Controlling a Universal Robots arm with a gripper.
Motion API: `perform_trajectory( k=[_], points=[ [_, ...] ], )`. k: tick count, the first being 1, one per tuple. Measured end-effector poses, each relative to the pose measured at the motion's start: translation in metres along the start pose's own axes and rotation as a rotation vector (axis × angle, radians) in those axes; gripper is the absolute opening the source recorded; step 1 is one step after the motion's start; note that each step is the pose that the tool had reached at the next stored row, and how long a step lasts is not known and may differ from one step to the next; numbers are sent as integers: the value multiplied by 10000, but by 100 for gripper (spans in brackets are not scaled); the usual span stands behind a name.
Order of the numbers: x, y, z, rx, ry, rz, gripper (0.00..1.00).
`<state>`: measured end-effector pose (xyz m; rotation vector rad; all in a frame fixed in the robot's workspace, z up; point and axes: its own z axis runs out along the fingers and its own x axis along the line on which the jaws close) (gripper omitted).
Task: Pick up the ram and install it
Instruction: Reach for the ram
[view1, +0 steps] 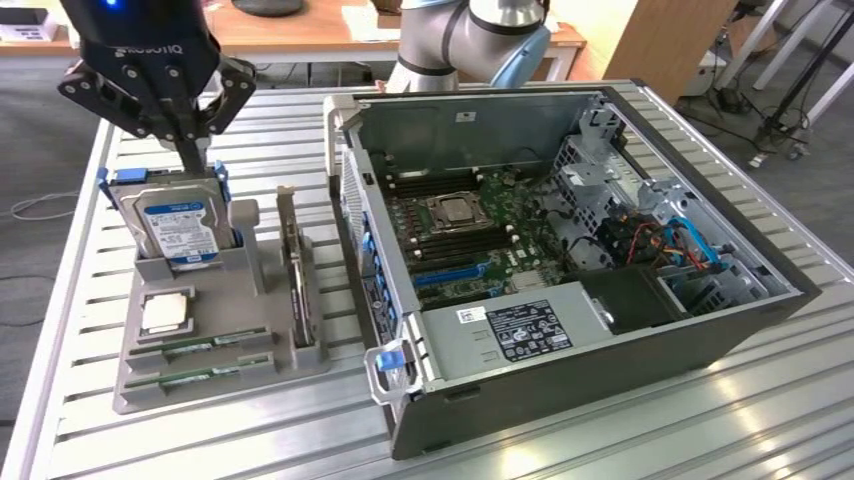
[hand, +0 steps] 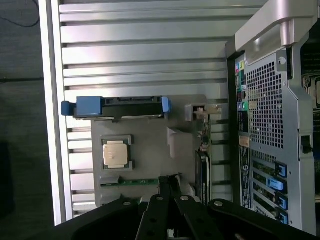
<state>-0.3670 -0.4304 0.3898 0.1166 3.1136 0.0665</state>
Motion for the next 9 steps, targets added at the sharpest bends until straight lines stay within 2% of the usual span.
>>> perform_trajectory(
  k=[9],
  points=[
    [0, -153, -7, 2, 1, 0, 11]
  ],
)
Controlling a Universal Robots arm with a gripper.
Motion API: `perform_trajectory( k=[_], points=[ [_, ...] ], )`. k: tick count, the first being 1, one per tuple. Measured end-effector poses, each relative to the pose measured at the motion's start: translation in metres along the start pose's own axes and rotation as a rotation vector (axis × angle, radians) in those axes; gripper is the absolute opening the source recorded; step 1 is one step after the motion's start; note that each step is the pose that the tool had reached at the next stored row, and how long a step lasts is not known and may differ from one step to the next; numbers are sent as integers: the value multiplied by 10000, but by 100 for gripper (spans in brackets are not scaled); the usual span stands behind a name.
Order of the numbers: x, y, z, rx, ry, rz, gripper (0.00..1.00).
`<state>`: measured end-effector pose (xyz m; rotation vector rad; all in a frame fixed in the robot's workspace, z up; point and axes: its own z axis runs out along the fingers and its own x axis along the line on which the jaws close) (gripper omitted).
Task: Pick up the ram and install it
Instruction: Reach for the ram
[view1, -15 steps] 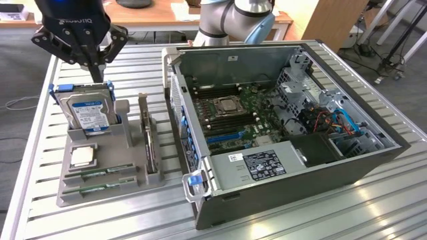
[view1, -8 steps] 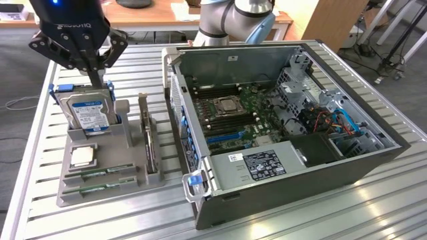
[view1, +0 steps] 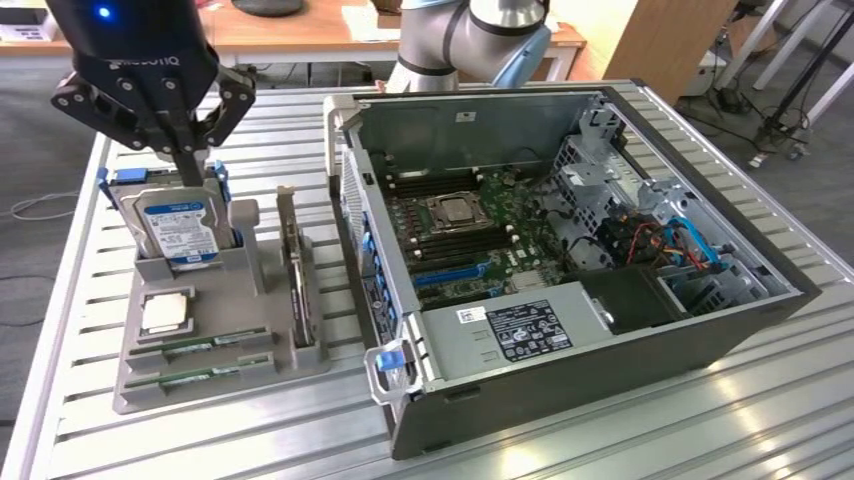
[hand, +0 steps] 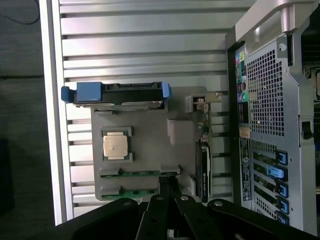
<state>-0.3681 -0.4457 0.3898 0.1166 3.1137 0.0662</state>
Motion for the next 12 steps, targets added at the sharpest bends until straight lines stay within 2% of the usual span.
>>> perform_trajectory(
  k=[12],
  points=[
    [1, -167, -7, 1, -1, 0, 11]
  ],
)
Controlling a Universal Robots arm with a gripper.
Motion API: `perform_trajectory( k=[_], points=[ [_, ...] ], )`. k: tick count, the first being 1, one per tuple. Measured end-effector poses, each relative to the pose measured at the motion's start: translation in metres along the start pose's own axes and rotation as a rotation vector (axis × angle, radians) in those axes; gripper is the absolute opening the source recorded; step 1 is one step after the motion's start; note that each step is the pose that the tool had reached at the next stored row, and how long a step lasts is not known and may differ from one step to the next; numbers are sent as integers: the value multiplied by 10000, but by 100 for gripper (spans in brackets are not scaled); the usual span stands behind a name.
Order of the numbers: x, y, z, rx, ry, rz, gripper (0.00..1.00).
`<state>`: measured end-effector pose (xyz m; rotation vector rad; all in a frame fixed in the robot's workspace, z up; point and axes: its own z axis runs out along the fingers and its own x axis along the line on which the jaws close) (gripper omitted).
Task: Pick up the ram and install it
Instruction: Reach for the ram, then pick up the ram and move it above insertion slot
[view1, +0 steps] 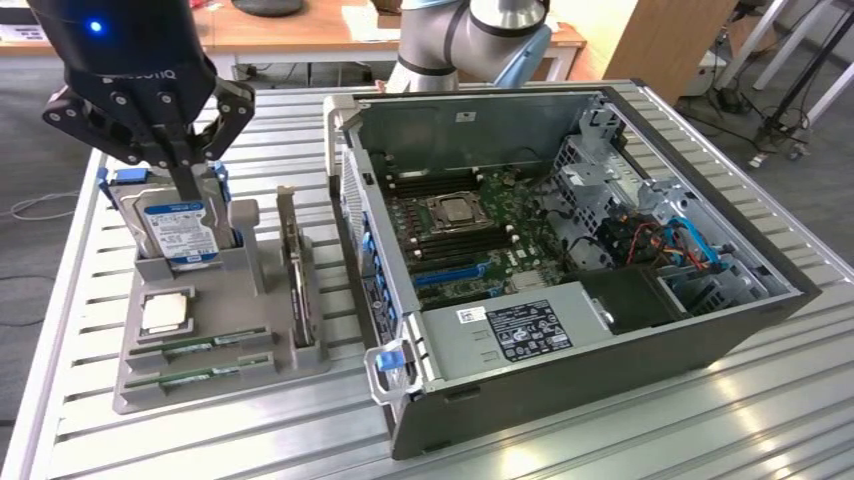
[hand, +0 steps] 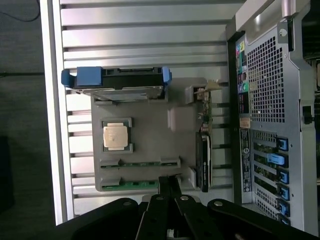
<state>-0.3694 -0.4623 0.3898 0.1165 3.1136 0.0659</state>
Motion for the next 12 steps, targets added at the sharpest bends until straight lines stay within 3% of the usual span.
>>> perform_trajectory(
  k=[4, 12],
  points=[
    [3, -45, -2, 1, 1, 0, 11],
    [4, -47, -2, 0, 1, 1, 11]
  ],
)
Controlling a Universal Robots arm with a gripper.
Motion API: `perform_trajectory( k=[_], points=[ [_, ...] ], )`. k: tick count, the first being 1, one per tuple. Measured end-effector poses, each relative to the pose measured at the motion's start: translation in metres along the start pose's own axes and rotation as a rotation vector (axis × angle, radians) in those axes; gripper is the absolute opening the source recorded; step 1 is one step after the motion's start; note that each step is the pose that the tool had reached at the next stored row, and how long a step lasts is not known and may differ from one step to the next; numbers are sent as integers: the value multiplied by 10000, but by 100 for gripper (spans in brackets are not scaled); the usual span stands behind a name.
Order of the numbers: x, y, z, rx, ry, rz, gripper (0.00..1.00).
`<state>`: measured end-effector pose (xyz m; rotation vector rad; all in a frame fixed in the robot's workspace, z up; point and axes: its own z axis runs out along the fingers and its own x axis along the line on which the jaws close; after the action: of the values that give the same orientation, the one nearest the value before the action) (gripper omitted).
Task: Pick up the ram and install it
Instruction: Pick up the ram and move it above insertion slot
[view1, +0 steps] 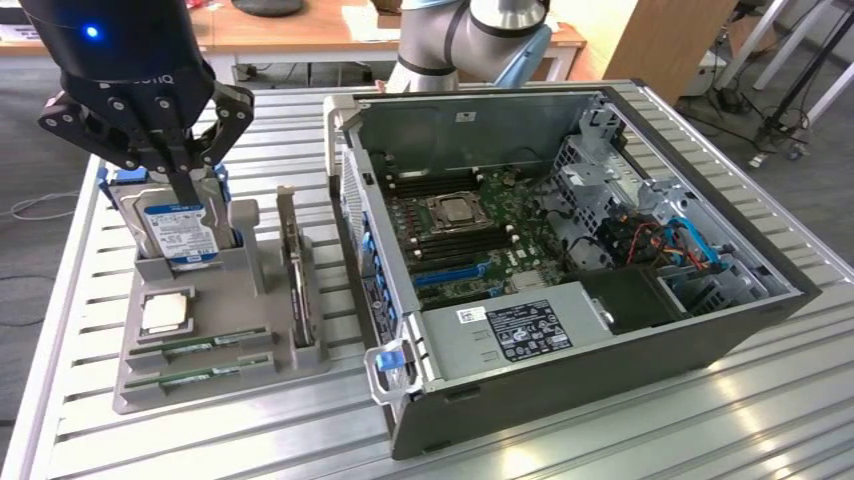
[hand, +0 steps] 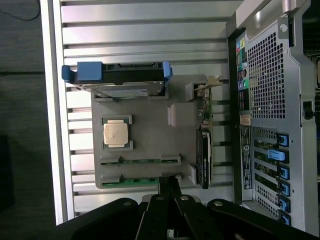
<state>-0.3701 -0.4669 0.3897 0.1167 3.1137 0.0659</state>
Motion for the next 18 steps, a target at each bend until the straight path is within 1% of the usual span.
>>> perform_trajectory(
  k=[7, 11, 13, 18],
  points=[
    [0, 0, 0, 0, 0, -10, 11],
    [0, 0, 1, -5, 9, -205, 11],
    [0, 0, 2, -10, 18, -417, 11],
    [1, 0, 6, -17, 53, -1251, 11]
  ],
)
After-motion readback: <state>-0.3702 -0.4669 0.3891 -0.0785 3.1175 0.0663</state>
